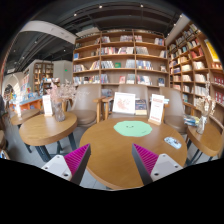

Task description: Arrange mouse

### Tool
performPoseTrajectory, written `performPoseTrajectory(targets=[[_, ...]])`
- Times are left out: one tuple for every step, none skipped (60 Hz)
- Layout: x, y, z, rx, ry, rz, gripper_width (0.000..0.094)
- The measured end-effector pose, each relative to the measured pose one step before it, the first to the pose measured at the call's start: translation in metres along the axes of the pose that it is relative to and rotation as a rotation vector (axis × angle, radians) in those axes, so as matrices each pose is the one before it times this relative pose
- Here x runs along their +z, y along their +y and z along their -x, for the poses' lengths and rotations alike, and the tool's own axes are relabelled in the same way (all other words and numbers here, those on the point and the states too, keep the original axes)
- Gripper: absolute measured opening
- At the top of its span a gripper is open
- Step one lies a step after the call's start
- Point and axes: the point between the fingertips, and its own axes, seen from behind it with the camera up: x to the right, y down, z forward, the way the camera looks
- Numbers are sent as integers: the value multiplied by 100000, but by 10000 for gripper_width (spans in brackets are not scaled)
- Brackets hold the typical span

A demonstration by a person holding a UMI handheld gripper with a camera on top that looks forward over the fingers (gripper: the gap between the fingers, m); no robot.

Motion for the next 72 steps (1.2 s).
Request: performPoseTrajectory(targets=[[5, 10, -94, -363, 76, 36, 853], [-1049, -383, -765, -468, -74, 443, 849], [-7, 43, -163, -380, 223, 208, 850], [-60, 60, -211, -284, 358, 288, 851], [993, 456, 391, -73, 571, -34, 852], [-52, 65, -241, -71, 316, 313, 852], [-757, -124, -894, -39, -6, 509, 853], [51, 92, -312, 31, 319, 277, 854], [8, 91, -353, 121, 411, 303, 851], [569, 251, 80, 159, 750, 183, 852], [32, 92, -345, 256, 541, 378, 852], [26, 90, -512, 283, 562, 334, 854], [30, 42, -490, 273, 608, 207, 853], [36, 51, -447, 215, 581, 95, 850], [16, 27, -451, 105, 530, 9, 852], [30, 48, -507, 5, 595, 12, 853], [21, 51, -512, -48, 712, 84, 854], [35, 53, -618, -92, 841, 107, 854], [47, 59, -619, -78, 886, 67, 853], [71, 45, -677, -103, 934, 89, 851], [120, 61, -694, -99, 950, 102, 853], [122, 86, -676, -31, 981, 173, 851], [74, 134, -665, 29, 983, 266, 851], [123, 111, -703, 105, 952, 289, 851], [77, 71, -596, 145, 887, 313, 852], [66, 109, -671, 140, 861, 271, 851], [102, 121, -641, 112, 844, 211, 852], [101, 119, -693, 113, 862, 183, 853], [96, 121, -726, 84, 948, 196, 855], [111, 134, -708, 47, 1031, 250, 852], [146, 145, -754, 48, 1102, 297, 852], [131, 118, -707, 55, 1131, 309, 852], [144, 154, -706, 43, 1019, 303, 852], [187, 134, -711, 11, 886, 242, 852], [152, 129, -578, 10, 739, 259, 852], [166, 153, -529, 61, 623, 304, 852], [178, 165, -558, 154, 617, 370, 853], [148, 174, -528, 177, 630, 407, 851], [139, 144, -550, 173, 686, 403, 852], [128, 158, -462, 166, 715, 367, 853], [180, 127, -527, 140, 646, 356, 853], [160, 117, -506, 162, 531, 362, 851], [178, 135, -441, 235, 362, 300, 851], [191, 117, -377, 203, 193, 234, 852], [184, 131, -356, 96, 80, 207, 850], [206, 152, -326, 99, 60, 324, 852], [207, 164, -421, 117, 172, 445, 852], [184, 178, -435, 256, 314, 502, 851], [152, 145, -403, 368, 445, 458, 851], [203, 75, -431, 440, 490, 409, 850], [179, 112, -361, 448, 465, 343, 851], [184, 105, -356, 443, 384, 309, 851], [183, 81, -335, 415, 295, 289, 852], [180, 76, -251, 340, 200, 282, 853], [188, 83, -215, 318, 181, 302, 853], [173, 76, -224, 282, 143, 303, 853], [212, 89, -198, 230, 153, 302, 851], [160, 54, -208, 119, 233, 327, 852], [142, 46, -103, 88, 263, 198, 852], [225, 46, -164, 61, 284, 128, 852], [207, 24, -201, 26, 321, 129, 851], [202, 42, -197, 18, 314, 200, 850], [243, 58, -182, -29, 278, 217, 850], [741, 28, -373, -94, 122, 151, 849], [185, 55, -160, -154, 191, 179, 849], [142, 88, -113, -208, 203, 198, 851], [-104, 72, -32, -202, 115, 226, 851], [158, 58, -75, -176, 86, 177, 848], [144, 62, -39, -167, 43, 204, 848], [209, 77, -75, -185, -26, 201, 850], [214, 81, -73, -149, -79, 218, 852], [218, 78, -84, -78, -83, 226, 849]])
